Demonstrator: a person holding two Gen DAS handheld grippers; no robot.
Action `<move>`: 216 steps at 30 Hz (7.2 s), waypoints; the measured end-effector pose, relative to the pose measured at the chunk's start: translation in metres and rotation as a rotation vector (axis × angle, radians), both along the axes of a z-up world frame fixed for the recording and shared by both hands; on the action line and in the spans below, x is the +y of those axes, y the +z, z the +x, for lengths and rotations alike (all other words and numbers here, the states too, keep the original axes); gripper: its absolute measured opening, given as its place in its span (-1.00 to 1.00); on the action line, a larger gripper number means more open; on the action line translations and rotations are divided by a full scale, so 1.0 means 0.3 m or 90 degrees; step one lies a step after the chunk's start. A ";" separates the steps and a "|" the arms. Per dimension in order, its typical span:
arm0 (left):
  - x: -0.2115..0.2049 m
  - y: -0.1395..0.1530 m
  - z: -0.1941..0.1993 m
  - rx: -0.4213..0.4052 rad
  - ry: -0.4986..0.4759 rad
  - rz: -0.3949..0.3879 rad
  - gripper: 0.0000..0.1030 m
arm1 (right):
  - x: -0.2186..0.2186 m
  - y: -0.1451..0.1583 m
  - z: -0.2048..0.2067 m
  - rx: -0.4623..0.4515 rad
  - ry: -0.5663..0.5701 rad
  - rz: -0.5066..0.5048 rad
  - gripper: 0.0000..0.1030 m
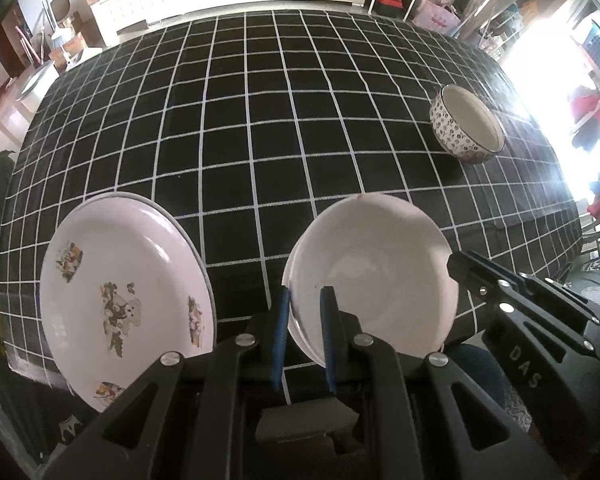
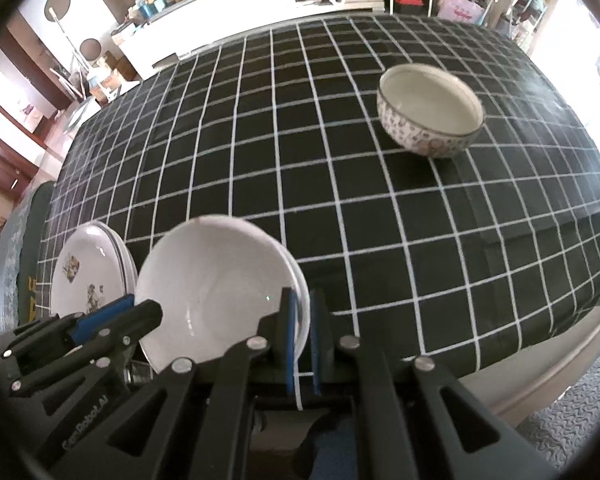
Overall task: Organize plates and bowls
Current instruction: 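Open both tools and withdraw from the nested bowls, then grip the small patterned bowl rim with both tools and lift, then carry the patterned bowl with both tools and lower it into the nested bowls, then grip the rim of the whole bowl stack with both tools and lift, then carry the bowl stack with both tools over the plate stack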
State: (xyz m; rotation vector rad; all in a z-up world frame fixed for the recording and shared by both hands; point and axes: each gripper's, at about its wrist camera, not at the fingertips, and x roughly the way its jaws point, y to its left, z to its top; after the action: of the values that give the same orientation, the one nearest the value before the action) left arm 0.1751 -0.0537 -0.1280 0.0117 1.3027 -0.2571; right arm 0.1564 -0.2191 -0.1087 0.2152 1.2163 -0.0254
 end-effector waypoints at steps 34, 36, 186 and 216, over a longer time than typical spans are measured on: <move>-0.283 0.274 0.102 -0.099 -0.073 -0.015 -0.53 | -0.347 0.222 0.009 -0.082 -0.111 0.018 -0.23; -0.327 0.288 0.128 -0.103 -0.087 -0.018 -0.53 | -0.378 0.233 0.035 -0.081 -0.109 0.010 -0.21; 0.039 -0.058 -0.014 -0.016 -0.028 -0.097 0.01 | -0.075 0.061 -0.028 0.005 -0.024 0.093 0.29; -0.057 -0.277 0.086 0.033 -0.084 -0.130 0.03 | -0.050 -0.159 0.063 0.081 -0.029 0.192 0.30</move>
State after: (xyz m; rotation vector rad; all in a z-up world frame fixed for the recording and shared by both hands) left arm 0.2008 -0.0708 -0.2110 -0.0836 1.3239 -0.5058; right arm 0.1753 -0.2340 -0.1563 0.5113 1.3401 0.1060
